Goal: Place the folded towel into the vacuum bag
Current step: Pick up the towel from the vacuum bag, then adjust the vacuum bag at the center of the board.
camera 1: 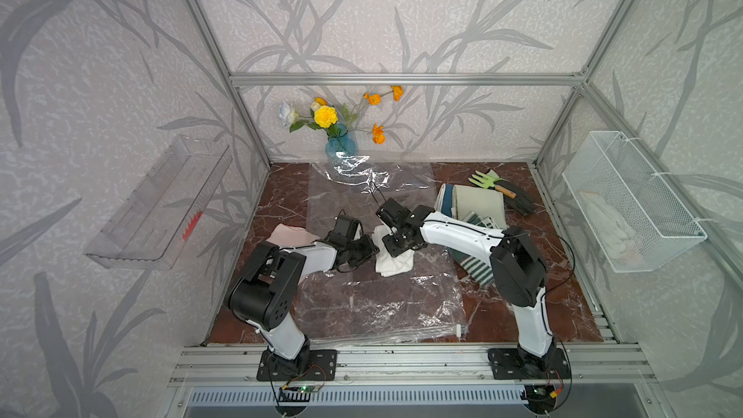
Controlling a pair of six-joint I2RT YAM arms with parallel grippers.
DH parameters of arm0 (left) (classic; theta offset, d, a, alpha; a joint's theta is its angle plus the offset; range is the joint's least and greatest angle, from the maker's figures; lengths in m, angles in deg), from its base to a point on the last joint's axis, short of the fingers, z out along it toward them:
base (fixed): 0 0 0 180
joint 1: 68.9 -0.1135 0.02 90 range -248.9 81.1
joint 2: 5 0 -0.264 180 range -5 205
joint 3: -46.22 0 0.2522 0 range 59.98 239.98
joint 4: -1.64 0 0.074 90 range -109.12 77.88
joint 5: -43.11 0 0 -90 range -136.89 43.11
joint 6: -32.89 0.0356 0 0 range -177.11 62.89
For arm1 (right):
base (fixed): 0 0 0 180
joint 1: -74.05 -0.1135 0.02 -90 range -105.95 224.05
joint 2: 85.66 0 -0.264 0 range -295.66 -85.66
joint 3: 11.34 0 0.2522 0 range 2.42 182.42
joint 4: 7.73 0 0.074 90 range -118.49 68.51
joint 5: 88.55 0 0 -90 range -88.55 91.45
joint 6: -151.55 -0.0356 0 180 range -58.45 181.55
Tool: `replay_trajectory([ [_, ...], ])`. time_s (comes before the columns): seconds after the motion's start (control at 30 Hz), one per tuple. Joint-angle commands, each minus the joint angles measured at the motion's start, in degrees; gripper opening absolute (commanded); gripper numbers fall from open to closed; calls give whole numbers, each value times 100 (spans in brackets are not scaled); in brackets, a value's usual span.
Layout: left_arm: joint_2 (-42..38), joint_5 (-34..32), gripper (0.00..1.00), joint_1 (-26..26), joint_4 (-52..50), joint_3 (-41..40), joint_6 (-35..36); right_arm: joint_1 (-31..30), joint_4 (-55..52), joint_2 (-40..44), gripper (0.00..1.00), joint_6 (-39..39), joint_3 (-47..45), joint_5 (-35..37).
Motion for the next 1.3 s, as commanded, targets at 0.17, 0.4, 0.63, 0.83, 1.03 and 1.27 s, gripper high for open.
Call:
replay_trajectory([
  [0.17, -4, 110, 18, -50, -94, -228, -14, -308, -105, -411, 82, -287, -45, -287],
  [0.4, -786, 56, 19, -722, -969, -148, 94, -416, -703, -907, 89, 132, -62, 487],
  [0.63, -1027, -509, 19, -768, -1617, -174, 373, -254, -1430, -1505, 74, 928, 440, 1910],
  [0.83, -891, -792, 19, -685, -1489, -408, 253, 156, -976, -1235, 36, 1677, 851, 2305],
  [1.03, -260, -862, 19, -380, -1089, -303, 224, 396, -1365, -1597, 16, 2005, 2152, 2592],
  [1.27, 220, -957, 19, -333, -736, -180, 170, 384, -971, 206, 10, 1302, 1208, 1573],
])
